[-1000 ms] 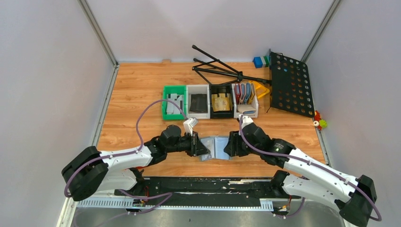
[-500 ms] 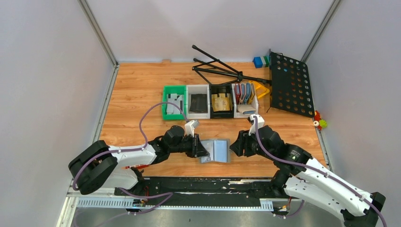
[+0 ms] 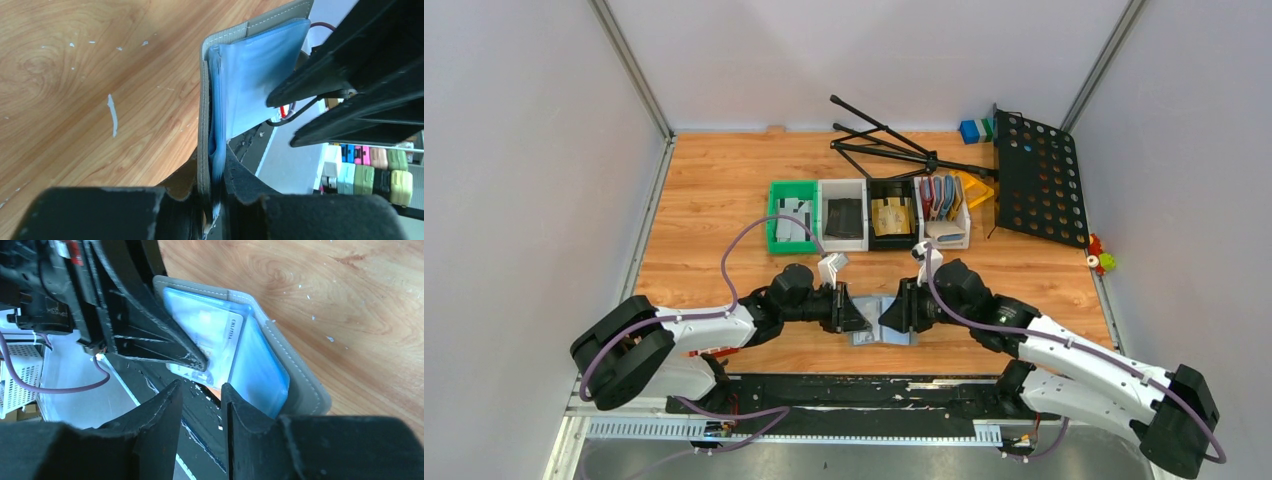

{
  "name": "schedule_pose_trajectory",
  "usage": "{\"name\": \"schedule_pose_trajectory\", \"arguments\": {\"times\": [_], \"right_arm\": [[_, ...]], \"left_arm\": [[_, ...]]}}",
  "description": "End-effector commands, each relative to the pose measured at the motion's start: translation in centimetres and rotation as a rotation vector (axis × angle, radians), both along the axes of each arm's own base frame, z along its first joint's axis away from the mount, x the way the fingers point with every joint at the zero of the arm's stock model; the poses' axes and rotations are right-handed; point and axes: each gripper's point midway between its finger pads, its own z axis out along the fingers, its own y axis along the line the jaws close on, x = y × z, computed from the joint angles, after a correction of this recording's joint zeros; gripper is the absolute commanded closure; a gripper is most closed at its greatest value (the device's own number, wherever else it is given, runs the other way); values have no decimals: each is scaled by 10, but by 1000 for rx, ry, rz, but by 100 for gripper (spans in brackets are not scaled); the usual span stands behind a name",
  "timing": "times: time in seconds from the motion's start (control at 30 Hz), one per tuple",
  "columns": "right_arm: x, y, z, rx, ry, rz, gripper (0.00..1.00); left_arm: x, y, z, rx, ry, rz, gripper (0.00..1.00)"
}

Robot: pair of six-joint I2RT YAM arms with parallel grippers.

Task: Take the credit cards out of the card holder
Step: Remove the credit card from the card holder.

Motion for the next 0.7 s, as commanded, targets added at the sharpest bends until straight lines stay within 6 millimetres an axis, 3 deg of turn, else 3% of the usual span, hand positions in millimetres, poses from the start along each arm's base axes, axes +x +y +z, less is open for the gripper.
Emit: {"name": "schedule_pose_trajectory", "arguments": {"times": [0.0,0.13,0.4,0.67], "right_arm": [[9,7,4,45,6,-38,66],[12,1,-1,29,23,-61,67],[1,0,22,267,80,-16,66],[-5,-1,37,369,122,24,67]], "left_arm": [[3,-12,37,-135,-38,-29,81],[-2,-14,52,-203,-35,-54,81],[-10,-16,81,-310,-49,-105,81],[-21,-16,113,-453,-79,-164,81]]}}
